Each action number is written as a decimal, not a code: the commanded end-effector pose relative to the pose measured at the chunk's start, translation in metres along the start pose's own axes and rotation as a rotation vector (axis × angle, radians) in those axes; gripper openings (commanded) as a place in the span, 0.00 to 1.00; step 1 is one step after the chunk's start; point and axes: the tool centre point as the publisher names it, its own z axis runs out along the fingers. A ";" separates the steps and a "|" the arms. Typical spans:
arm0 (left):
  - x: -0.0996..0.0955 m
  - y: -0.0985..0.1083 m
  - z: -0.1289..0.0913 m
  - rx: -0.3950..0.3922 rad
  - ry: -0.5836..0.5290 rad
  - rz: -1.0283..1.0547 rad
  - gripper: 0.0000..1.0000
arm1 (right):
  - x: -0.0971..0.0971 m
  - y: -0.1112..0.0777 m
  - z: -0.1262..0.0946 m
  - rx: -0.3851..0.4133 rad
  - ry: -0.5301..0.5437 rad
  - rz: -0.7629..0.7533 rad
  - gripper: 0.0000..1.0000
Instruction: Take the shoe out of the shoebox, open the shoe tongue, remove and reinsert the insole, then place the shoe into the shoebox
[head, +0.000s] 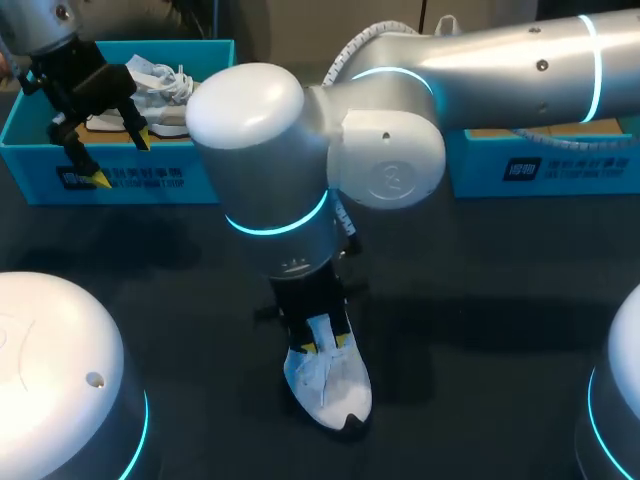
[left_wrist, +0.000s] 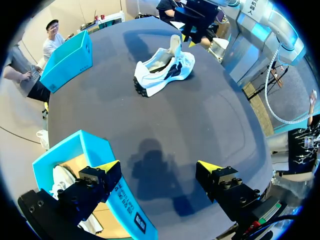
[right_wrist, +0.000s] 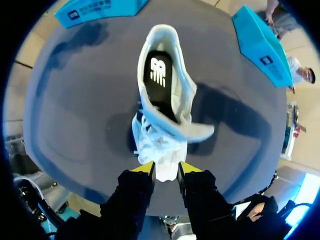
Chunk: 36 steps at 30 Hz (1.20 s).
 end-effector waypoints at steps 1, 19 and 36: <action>0.000 0.000 0.000 -0.002 0.001 0.000 1.00 | 0.001 0.016 0.002 -0.012 -0.012 -0.031 0.27; 0.000 0.000 0.000 -0.002 0.001 0.000 1.00 | -0.016 0.086 0.030 -0.069 0.051 -0.195 0.21; 0.000 0.000 0.000 -0.002 0.001 0.000 1.00 | 0.003 0.068 0.011 -0.039 -0.011 -0.210 0.23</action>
